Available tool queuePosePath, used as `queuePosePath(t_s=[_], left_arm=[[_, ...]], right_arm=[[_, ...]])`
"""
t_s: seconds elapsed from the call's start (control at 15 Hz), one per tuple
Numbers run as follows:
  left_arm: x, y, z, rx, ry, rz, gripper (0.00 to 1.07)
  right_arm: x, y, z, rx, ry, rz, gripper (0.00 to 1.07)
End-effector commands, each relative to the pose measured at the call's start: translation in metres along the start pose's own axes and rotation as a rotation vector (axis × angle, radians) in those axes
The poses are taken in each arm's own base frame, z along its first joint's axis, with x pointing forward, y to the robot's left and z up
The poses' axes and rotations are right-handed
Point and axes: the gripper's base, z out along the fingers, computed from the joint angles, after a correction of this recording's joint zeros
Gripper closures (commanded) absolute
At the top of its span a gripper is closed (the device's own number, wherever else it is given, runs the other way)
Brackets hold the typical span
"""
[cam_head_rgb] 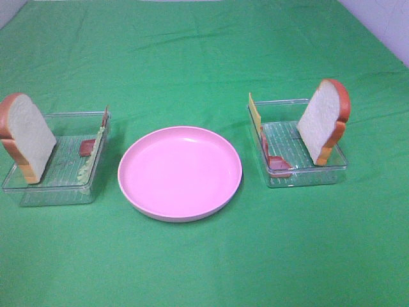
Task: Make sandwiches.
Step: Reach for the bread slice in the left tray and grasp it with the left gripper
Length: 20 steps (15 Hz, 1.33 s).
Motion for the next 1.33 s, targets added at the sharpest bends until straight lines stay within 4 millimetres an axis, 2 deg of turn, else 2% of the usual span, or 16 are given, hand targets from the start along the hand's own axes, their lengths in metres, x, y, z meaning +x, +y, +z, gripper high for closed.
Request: queuePosePath(t_s=[0.07, 1.33], left_arm=[[0.0006, 0.0003, -0.0025, 0.000, -0.031, 0.002, 0.22], [0.0006, 0.0003, -0.0025, 0.000, -0.031, 0.002, 0.22]], right_arm=[[0.0009, 0.0001, -0.0007, 0.005, -0.021, -0.016, 0.38], [0.0009, 0.0001, -0.0007, 0.005, -0.021, -0.016, 0.38]])
